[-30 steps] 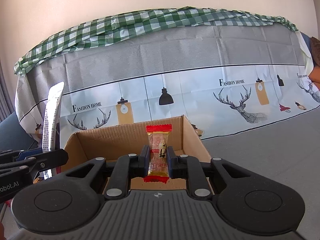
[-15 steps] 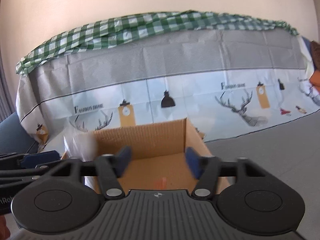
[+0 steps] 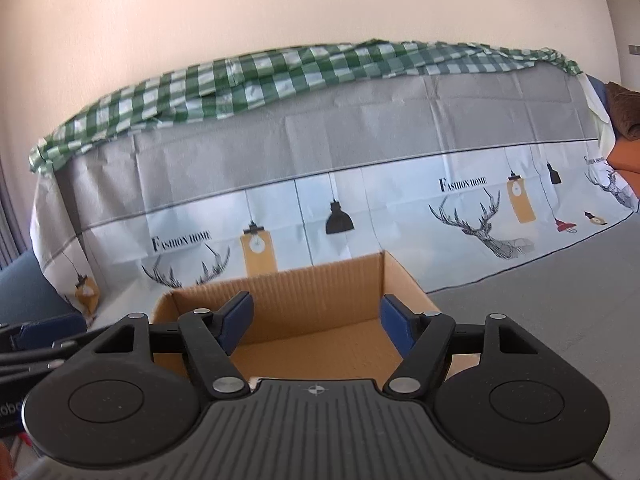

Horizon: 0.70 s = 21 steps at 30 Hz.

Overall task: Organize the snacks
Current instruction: 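Open the right tool over the box while the left tool releases the silver sachet, then move both open tools back from the box toward the remaining snacks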

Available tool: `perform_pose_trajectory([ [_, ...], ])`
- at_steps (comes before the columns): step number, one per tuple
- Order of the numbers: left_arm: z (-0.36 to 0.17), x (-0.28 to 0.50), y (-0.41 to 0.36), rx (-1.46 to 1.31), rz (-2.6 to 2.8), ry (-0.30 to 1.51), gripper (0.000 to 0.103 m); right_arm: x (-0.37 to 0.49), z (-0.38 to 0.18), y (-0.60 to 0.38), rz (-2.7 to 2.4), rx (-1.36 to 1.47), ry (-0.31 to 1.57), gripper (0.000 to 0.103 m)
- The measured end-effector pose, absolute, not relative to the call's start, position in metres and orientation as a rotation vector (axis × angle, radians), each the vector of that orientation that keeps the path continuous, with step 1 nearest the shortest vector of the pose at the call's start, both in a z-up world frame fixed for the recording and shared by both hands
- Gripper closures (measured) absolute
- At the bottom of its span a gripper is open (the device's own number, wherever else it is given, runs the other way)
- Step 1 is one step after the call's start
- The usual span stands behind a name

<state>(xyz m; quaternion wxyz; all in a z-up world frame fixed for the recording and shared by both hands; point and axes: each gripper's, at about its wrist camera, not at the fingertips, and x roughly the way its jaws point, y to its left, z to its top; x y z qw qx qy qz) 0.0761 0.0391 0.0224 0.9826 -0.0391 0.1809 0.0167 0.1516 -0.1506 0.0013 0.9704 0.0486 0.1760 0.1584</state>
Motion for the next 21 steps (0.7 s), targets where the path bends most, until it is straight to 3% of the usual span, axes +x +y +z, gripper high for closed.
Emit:
perform_pose_trajectory([
  [5,0.028,0.052,0.051,-0.044,0.06,0.355,0.022,0.138,0.006,-0.137,0.33,0.106,0.314,0.024],
  [14,0.038,-0.003,0.084,-0.047,0.127,0.376,0.022,0.117,0.004,-0.11,0.388,0.187,0.398,0.022],
  [15,0.041,-0.008,0.091,-0.066,0.141,0.383,0.024,0.114,0.003,-0.106,0.401,0.191,0.41,0.022],
  [19,0.055,-0.027,0.13,-0.165,0.182,0.4,0.069,0.099,0.004,-0.087,0.469,0.187,0.421,0.022],
  [21,0.062,-0.034,0.153,-0.172,0.217,0.393,0.078,0.091,0.005,-0.076,0.52,0.175,0.416,0.022],
])
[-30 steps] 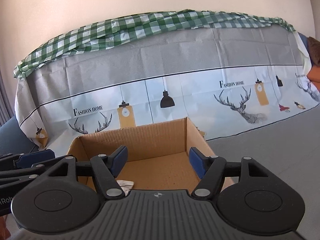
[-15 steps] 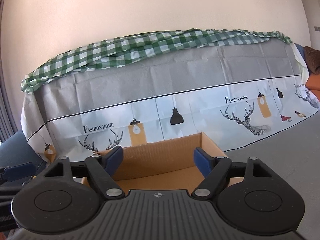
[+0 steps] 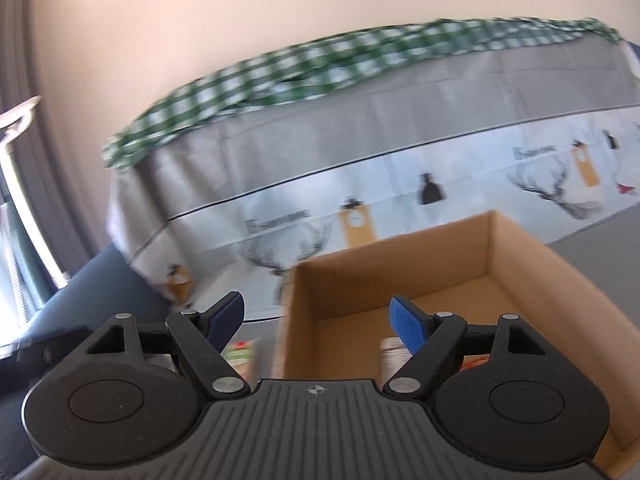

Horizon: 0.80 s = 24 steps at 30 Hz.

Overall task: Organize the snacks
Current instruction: 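Move both open tools back from the box toward the remaining snacks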

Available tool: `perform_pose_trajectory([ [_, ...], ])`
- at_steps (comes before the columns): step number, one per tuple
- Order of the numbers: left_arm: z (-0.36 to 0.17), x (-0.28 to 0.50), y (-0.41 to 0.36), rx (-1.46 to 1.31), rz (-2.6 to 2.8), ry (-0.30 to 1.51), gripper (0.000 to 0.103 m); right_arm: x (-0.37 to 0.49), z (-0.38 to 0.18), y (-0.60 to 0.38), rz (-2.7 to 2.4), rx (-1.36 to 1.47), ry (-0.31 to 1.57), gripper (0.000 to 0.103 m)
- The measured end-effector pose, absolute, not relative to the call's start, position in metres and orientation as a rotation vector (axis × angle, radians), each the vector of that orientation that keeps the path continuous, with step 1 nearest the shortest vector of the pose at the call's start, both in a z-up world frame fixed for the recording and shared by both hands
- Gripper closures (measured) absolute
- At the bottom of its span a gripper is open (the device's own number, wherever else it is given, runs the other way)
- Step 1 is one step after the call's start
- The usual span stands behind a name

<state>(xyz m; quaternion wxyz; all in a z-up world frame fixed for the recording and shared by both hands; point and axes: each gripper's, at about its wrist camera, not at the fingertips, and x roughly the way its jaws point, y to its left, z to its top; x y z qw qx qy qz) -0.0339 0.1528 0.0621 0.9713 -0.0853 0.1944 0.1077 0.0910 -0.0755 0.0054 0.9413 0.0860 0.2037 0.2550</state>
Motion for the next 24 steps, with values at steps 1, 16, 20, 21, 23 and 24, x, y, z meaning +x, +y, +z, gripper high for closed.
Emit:
perform_pose_trajectory([
  [1,0.065,-0.036,0.164,-0.174,0.244,0.386,0.078,0.087,0.007,-0.07,0.544,0.167,0.413,0.022],
  [16,-0.001,-0.036,0.288,-0.603,0.551,0.57,0.078,0.077,-0.021,0.025,0.791,0.096,0.522,0.061],
  [20,-0.013,-0.021,0.285,-0.569,0.562,0.631,0.078,0.085,-0.035,0.044,0.774,0.076,0.562,0.061],
  [21,-0.015,-0.016,0.284,-0.547,0.565,0.643,0.078,0.088,-0.039,0.047,0.765,0.072,0.576,0.06],
  [23,-0.017,-0.007,0.278,-0.468,0.573,0.661,0.077,0.096,-0.047,0.053,0.744,0.07,0.603,0.058],
  [24,-0.018,-0.001,0.274,-0.423,0.579,0.667,0.076,0.1,-0.05,0.056,0.731,0.067,0.614,0.056],
])
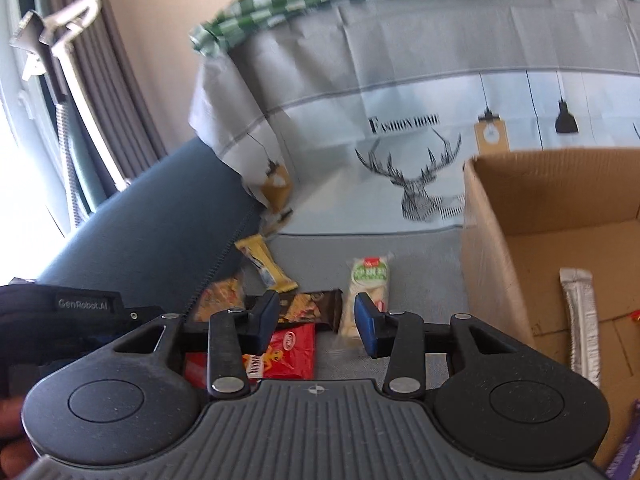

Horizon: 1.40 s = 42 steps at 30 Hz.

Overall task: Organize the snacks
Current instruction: 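Move both open tools back from the box toward the remaining snacks, then grasp the white-and-green peanut bag with the right tool while the left tool reaches the cracker bag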

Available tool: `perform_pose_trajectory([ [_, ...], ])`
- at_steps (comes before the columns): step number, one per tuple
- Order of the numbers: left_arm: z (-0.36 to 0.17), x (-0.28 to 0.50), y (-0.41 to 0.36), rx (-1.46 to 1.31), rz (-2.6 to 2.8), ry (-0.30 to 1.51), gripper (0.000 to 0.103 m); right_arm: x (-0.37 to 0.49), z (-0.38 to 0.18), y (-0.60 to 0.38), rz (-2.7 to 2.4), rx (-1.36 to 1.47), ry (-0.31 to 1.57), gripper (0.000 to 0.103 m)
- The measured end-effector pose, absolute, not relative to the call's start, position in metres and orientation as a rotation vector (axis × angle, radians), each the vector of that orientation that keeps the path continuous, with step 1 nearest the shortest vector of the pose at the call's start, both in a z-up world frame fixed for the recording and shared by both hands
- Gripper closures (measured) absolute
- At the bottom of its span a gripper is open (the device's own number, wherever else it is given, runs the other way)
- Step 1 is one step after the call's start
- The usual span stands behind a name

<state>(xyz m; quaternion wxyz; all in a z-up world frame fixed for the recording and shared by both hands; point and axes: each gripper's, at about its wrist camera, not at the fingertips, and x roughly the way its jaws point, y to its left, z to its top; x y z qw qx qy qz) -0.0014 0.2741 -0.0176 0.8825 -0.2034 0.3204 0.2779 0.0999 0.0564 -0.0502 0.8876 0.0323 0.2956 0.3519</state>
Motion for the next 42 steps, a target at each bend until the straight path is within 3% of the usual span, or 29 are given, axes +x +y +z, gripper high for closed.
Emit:
perform_pose_trajectory([
  [2,-0.02,0.009,0.267,-0.34,0.586,0.676,0.074,0.107,-0.057,0.061,0.698,0.07,0.633,0.043],
  [8,-0.037,0.036,0.262,-0.172,0.604,0.722,0.045,0.131,-0.073,0.082,0.644,0.066,0.654,0.034],
  [22,-0.073,0.081,0.254,0.04,0.586,0.781,0.029,0.18,-0.117,0.115,0.585,0.018,0.792,0.033],
  [25,-0.08,0.089,0.253,0.082,0.587,0.797,0.028,0.186,-0.125,0.118,0.58,0.0,0.824,0.038],
  [29,-0.09,0.099,0.253,0.128,0.582,0.826,0.028,0.189,-0.132,0.117,0.586,-0.007,0.852,0.063],
  [38,-0.099,0.105,0.259,0.108,0.576,0.858,0.031,0.18,-0.121,0.106,0.602,-0.029,0.81,0.065],
  [42,-0.096,0.101,0.261,0.081,0.583,0.852,0.045,0.163,-0.109,0.101,0.65,-0.055,0.787,0.065],
])
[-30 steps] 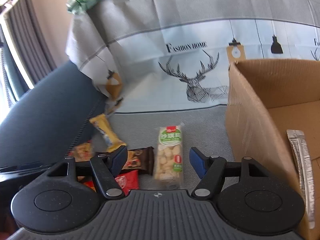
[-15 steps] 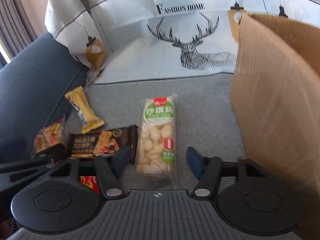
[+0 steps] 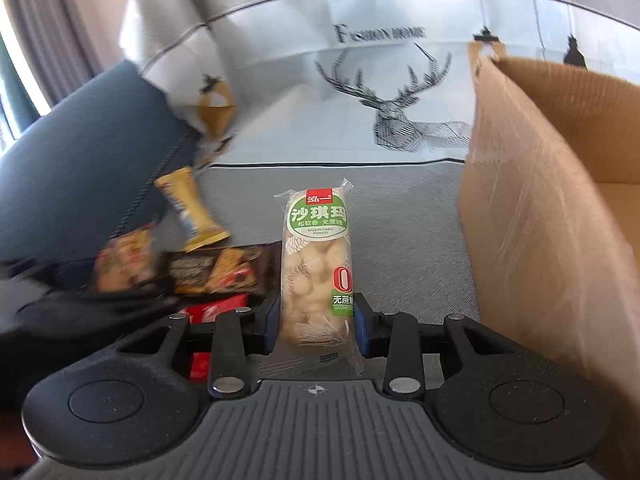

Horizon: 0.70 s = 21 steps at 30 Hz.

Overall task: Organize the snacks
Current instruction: 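Grasp the white-and-green peanut bag with the right tool while the left tool reaches the cracker bag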

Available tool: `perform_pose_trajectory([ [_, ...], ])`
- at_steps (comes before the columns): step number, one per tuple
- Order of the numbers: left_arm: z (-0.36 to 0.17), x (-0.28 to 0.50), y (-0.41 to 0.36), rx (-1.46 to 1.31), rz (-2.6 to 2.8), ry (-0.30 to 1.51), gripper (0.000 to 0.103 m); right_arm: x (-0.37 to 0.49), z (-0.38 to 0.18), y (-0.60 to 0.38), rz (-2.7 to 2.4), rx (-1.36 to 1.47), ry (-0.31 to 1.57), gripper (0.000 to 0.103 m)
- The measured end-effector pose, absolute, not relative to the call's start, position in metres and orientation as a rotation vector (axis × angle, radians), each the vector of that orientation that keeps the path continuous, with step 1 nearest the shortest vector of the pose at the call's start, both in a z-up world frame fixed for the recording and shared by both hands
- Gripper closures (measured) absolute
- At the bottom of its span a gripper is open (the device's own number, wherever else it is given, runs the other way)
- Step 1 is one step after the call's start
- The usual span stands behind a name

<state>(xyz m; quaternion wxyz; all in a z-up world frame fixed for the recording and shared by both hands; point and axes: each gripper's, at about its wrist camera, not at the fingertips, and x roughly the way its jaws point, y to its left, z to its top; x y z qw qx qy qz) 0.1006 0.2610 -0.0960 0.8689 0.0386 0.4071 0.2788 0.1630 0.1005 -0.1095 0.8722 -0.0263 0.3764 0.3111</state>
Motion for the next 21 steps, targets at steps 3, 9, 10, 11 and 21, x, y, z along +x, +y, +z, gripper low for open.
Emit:
perform_pose_trajectory([
  [3,-0.09,0.093,0.266,0.048,0.583,0.835,0.055,0.142,-0.099,0.094,0.678,-0.073,0.765,0.065],
  [9,-0.063,0.066,0.26,-0.037,0.561,0.761,0.058,0.096,-0.08,0.073,0.778,-0.106,0.761,0.065],
  [10,-0.058,0.06,0.257,-0.047,0.552,0.75,0.058,0.089,-0.077,0.068,0.802,-0.102,0.766,0.065],
  [11,-0.053,0.055,0.254,-0.053,0.543,0.738,0.058,0.082,-0.075,0.063,0.818,-0.102,0.768,0.065],
  [21,-0.033,0.003,0.239,-0.303,0.424,0.742,0.058,0.026,-0.072,0.035,0.857,-0.141,0.812,0.065],
])
